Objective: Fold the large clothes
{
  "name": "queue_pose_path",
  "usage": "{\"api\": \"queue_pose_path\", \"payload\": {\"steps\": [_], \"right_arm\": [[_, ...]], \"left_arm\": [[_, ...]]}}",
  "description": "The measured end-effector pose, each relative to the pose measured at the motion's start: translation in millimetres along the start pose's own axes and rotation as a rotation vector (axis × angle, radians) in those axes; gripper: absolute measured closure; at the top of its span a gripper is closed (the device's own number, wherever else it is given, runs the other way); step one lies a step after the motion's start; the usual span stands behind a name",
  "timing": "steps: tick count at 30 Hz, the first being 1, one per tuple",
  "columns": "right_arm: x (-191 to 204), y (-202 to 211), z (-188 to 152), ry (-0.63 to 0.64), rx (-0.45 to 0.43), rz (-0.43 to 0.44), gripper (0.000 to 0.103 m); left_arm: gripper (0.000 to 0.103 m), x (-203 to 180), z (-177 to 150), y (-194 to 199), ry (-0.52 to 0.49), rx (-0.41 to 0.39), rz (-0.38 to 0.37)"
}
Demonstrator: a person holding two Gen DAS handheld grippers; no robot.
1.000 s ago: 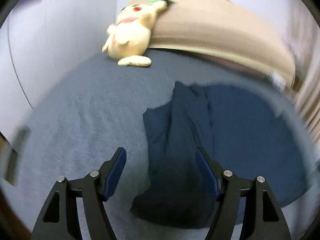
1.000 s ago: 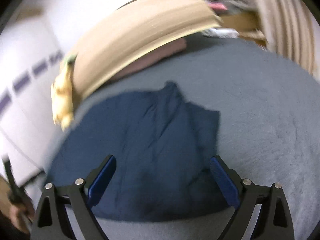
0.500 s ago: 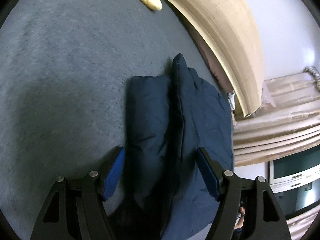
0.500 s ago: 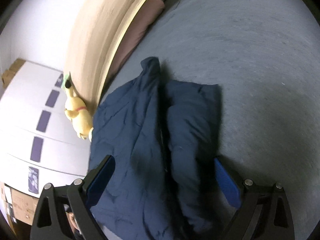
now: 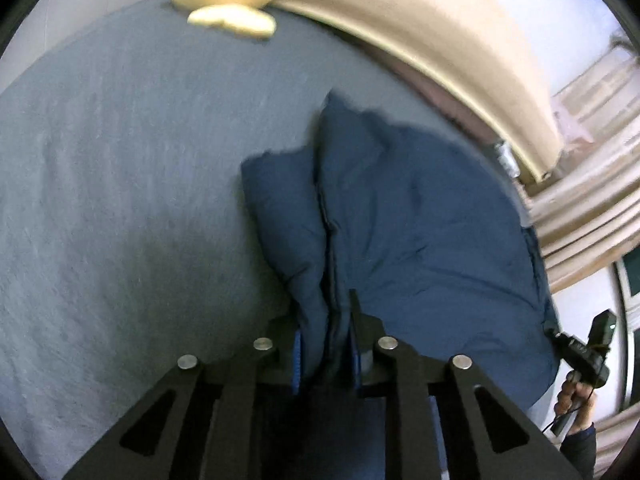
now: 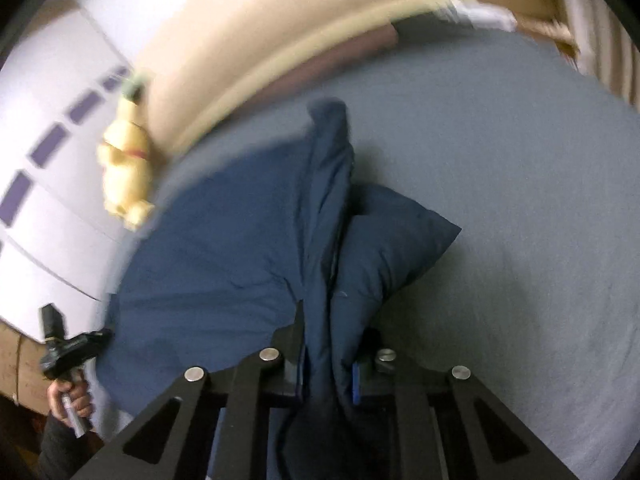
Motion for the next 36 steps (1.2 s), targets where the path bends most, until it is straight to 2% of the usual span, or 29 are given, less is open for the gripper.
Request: {"api": "queue_pose_path", "payload": {"steps": [1,4,5,6,7,8,10,11,13,15,18,21,26,29,33,34,36], "right_arm": [[-7,-10,-7,-0.029,0.018,-0.020,0.065],[-18,1,-6,-0.118,-0.047,-0.022,0.045],[-20,11,-4,-0.114,-0.075,-0.031,0.041],[-21,19,-1,-0.102,-0.101,-0.058,0.036],[-22,35,4,-0.080,-0.156,-0.125,0.036],[-20,52,9,-0.070,-0.214,-0.164,0.035],[-9,77,14,-0.063,-0.303,-0.183,0.032],[-4,85,14,-0.056,-0.327,-0.179,0.031],[27,104,5,-0.020,-0.390,-0.137,0.025],[58,109,-10,0.035,-0.419,-0.098,0.023],[107,94,-37,0.153,-0.410,-0.075,0.022],[127,71,-61,0.226,-0.369,-0.077,0.022],[122,43,-89,0.263,-0.300,-0.125,0.022],[114,34,-101,0.268,-0.277,-0.148,0.021],[109,26,-104,0.279,-0.236,-0.158,0.019],[109,28,-102,0.273,-0.226,-0.150,0.019],[103,44,-94,0.216,-0.226,-0.084,0.019]], "left_arm": [[0.076,-6,1,1,-0.026,-0.008,0.036],[0.065,-23,6,18,-0.124,-0.057,0.139],[0.060,-30,9,28,-0.159,-0.091,0.187],[0.051,-34,12,39,-0.188,-0.131,0.238],[0.042,-40,17,51,-0.211,-0.185,0.296],[0.039,-42,18,62,-0.223,-0.225,0.325],[0.036,-61,17,79,-0.259,-0.297,0.352],[0.036,-65,16,84,-0.271,-0.308,0.354],[0.036,-85,6,89,-0.299,-0.330,0.335],[0.036,-98,-3,92,-0.322,-0.336,0.328],[0.036,-112,-20,91,-0.373,-0.324,0.307],[0.036,-122,-37,82,-0.399,-0.284,0.290],[0.036,-117,-55,74,-0.396,-0.249,0.290],[0.035,-107,-71,52,-0.440,-0.182,0.322],[0.032,-103,-84,43,-0.519,-0.201,0.325],[0.033,-104,-82,45,-0.514,-0.189,0.319],[0.033,-102,-65,57,-0.465,-0.178,0.244]]}}
Point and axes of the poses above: each gripper's, at about its wrist camera, not at the fingertips, and y roughly against the way its jaws point, x to its left, z to its top, the point moved 3 cm from there along -y, roughly the way its jaws point, and after that the axes turned 15 degrees about -x, right-handed, at the moved point
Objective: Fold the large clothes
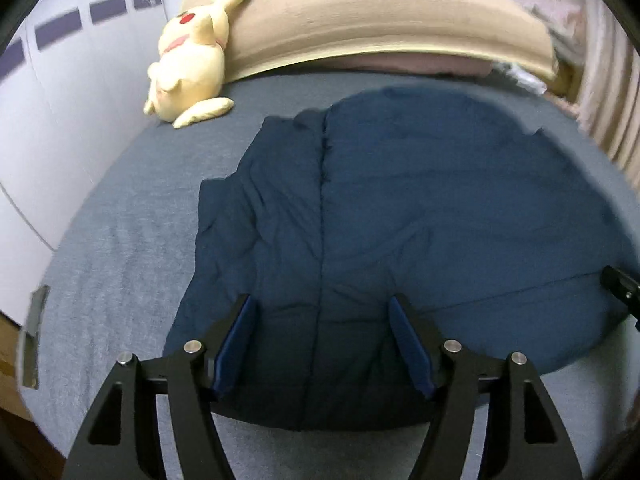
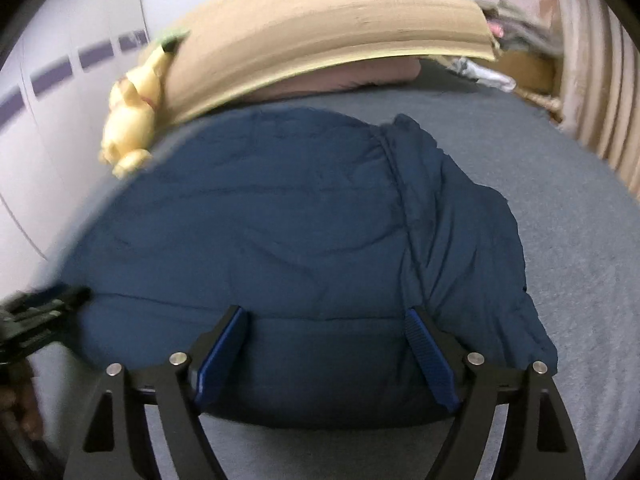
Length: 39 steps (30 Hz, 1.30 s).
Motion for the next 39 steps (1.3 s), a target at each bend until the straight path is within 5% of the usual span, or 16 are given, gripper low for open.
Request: {"api": "queue_pose_path", "payload": {"steps": [6,8,12,16,23,24,25,26,28,31,34,39], "right_arm": [[-100,24,64,-0.276,-0.069,0.045,0.007],[-130,14,67,-0.340,-0.043,0.045,0.006],[-186,-32,46,-0.590,0.099,0.119,0.006],[-193,-56,34,-0.657,0.139,0.177,0.006],[-169,-89,33,-0.597,0.199,0.251,0.008],[-165,-91,35,-0.593,0.201,0.261,0.020],[-161,-95,34,-0.584,0.224,0.272,0.047],[-156,-100,32,-0.555,0.253,0.257,0.052],[-146,-106,30,-0.494,0.273,0.238,0.062],[-130,-103,42,-0.424,0.279,0.226,0.080],[-111,-85,67,-0.323,0.243,0.210,0.087],[-70,-30,136,-0.166,0.123,0.244,0.091]], "left_arm": [[0.022,96,44,4,0.284,-0.089,-0.048],[0.022,127,42,-17,0.387,-0.026,-0.061],[0.022,157,22,-62,0.636,0.147,-0.249],[0.022,154,14,-77,0.693,0.178,-0.358],[0.022,142,3,-104,0.698,0.249,-0.403],[0.022,140,5,-105,0.690,0.248,-0.406],[0.022,138,8,-106,0.682,0.250,-0.414],[0.022,133,9,-106,0.668,0.259,-0.431],[0.049,116,11,-107,0.578,0.279,-0.426],[0.073,103,19,-101,0.507,0.260,-0.400],[0.085,95,42,-86,0.414,0.221,-0.359],[0.088,85,89,-44,0.330,0.098,-0.343]]}}
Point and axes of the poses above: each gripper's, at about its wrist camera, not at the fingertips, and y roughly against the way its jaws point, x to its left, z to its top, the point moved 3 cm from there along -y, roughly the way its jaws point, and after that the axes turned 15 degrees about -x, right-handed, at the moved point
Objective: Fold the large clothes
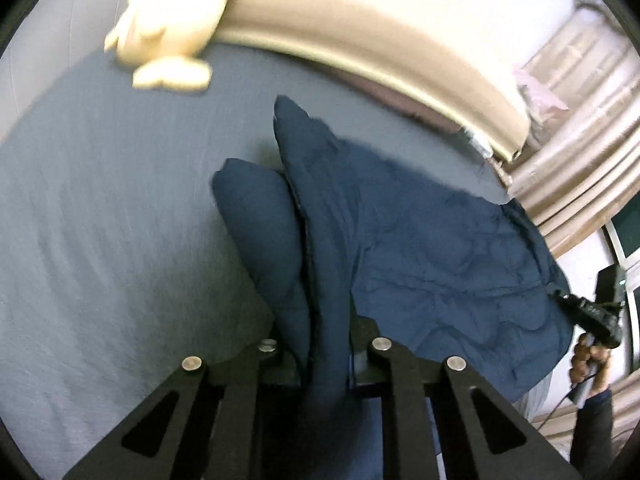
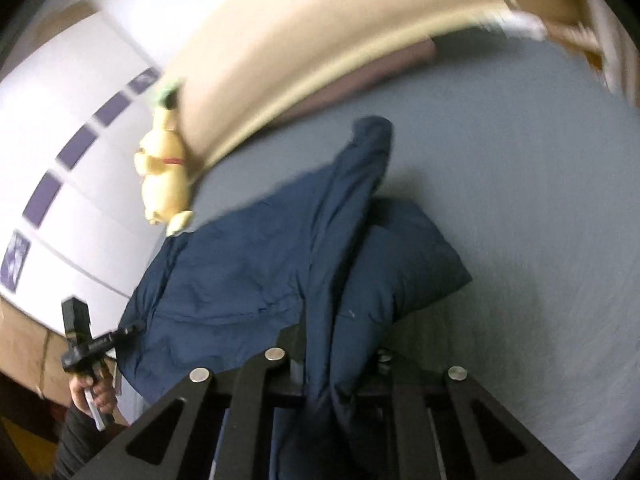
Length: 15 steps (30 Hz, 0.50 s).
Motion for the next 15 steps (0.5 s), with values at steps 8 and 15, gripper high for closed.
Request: {"api": "queue_pose_path", "payload": {"steps": [8,15], "right_arm": [[68,102,32,0.168,-0.130,0.043,0.092],[45,146,-31,0.118,-0.150,0.054,0.092]], "left_arm": [[0.088,-36,21,108,-0.069,-0.169,-0.061],[0.088,-38,-40,144,-0.096,-0.187,-0.071]]}}
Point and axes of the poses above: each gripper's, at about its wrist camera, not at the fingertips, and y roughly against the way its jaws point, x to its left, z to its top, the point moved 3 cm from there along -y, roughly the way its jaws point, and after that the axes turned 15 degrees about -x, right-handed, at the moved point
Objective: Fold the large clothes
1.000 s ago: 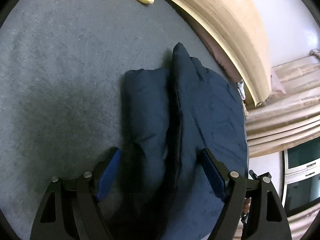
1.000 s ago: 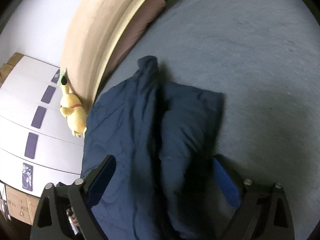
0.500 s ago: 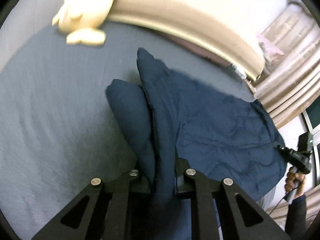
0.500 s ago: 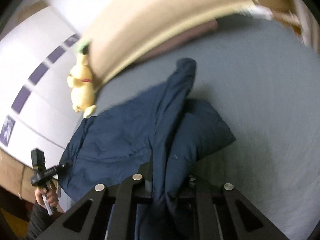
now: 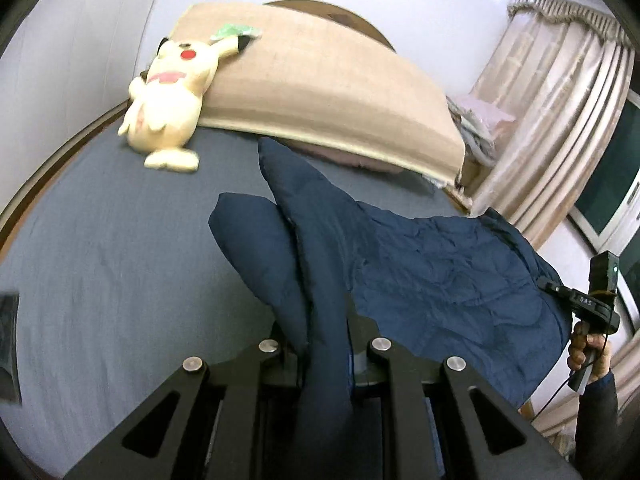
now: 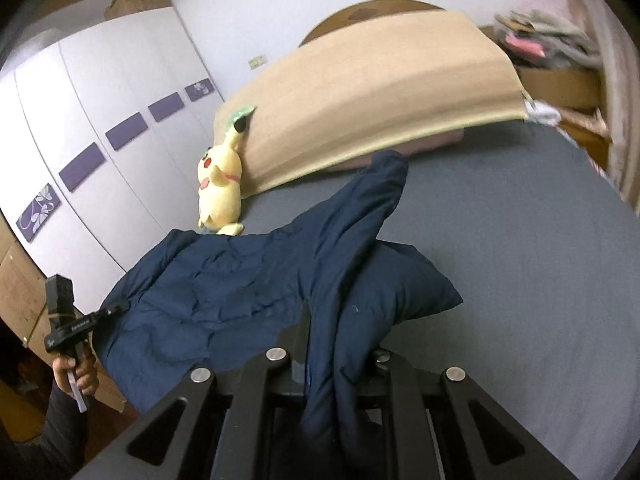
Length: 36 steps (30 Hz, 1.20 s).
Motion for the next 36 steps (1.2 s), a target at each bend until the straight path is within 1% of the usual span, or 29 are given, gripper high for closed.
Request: {"api": "queue_pose_path", "payload": {"steps": [2,4,5,6,7,8,9,10,12,14,15,16,17,18,19,20,21,23,24,25,26,29,30,31,33,34,36], "right_arm": [[-10,3,-33,-0.031,0.025,-0.009,0.092],[-21,-2,-71,-0.034,0.069,-0.025,0.092],[-32,-10,-93,-0.052,0.096,-0.045,0.092],[-50,-17,-115,-0.089,0.127,-0.082,0.091],[-64,-24,-135,-0.124,0.159,-0.108,0.086],[-78,-32,-158,-0.160,0.201,-0.122,0.082],[-88,-31,-170,-0.201,0.200,-0.139,0.068],[-95,-24,-173,-0.236,0.175,-0.166,0.047],[-104,-7,-171,-0.257,0.135,-0.222,0.028],[-109,19,-160,-0.269,0.073,-0.298,0.028],[-108,32,-154,-0.264,0.039,-0.350,0.028],[-103,47,-147,-0.260,-0.012,-0.379,0.028],[-95,59,-141,-0.251,-0.058,-0.388,0.027],[-86,67,-137,-0.236,-0.082,-0.390,0.025],[-67,76,-135,-0.198,-0.115,-0.393,0.023],[-45,81,-136,-0.153,-0.147,-0.393,0.020],[-23,82,-139,-0.109,-0.166,-0.379,0.014],[21,71,-146,-0.013,-0.186,-0.338,0.012],[42,65,-153,0.046,-0.191,-0.323,0.012],[59,54,-160,0.086,-0.185,-0.318,0.011],[71,46,-168,0.112,-0.172,-0.313,0.011],[86,16,-192,0.143,-0.128,-0.305,0.011],[90,11,-199,0.148,-0.112,-0.311,0.011],[90,-1,-210,0.158,-0.073,-0.327,0.011],[87,-19,-232,0.169,0.002,-0.353,0.011],[84,-14,-237,0.179,-0.003,-0.361,0.009],[87,-9,-235,0.174,0.006,-0.371,0.009]], "left_arm": [[0.088,4,-28,5,0.002,0.021,0.007],[0.087,16,-64,-3,-0.010,0.054,0.042],[0.087,25,-79,-12,0.005,0.084,0.059],[0.086,39,-103,-25,0.036,0.146,0.080],[0.080,50,-124,-33,0.061,0.190,0.100],[0.075,57,-133,-33,0.093,0.184,0.112],[0.066,62,-137,-28,0.121,0.155,0.115],[0.062,65,-136,-21,0.138,0.140,0.121],[0.054,68,-127,-9,0.143,0.135,0.169],[0.052,66,-112,9,0.108,0.089,0.228],[0.052,63,-103,21,0.073,0.051,0.297],[0.052,57,-94,32,0.031,0.005,0.370],[0.052,48,-88,40,-0.005,-0.035,0.415],[0.050,37,-84,48,-0.041,-0.079,0.456],[0.048,21,-83,54,-0.074,-0.123,0.502],[0.044,11,-84,57,-0.091,-0.152,0.520],[0.042,-7,-89,59,-0.112,-0.184,0.522],[0.040,-34,-101,56,-0.157,-0.224,0.505],[0.040,-50,-111,51,-0.199,-0.229,0.492],[0.039,-63,-122,44,-0.242,-0.215,0.473],[0.038,-70,-126,40,-0.258,-0.199,0.466],[0.038,-74,-145,21,-0.258,-0.139,0.454],[0.038,-71,-150,13,-0.262,-0.104,0.458],[0.038,-67,-160,0,-0.274,-0.045,0.457],[0.037,-59,-176,-18,-0.275,0.022,0.459],[0.037,-58,-179,-19,-0.284,0.013,0.458],[0.037,-58,-178,-15,-0.278,0.010,0.461]]}}
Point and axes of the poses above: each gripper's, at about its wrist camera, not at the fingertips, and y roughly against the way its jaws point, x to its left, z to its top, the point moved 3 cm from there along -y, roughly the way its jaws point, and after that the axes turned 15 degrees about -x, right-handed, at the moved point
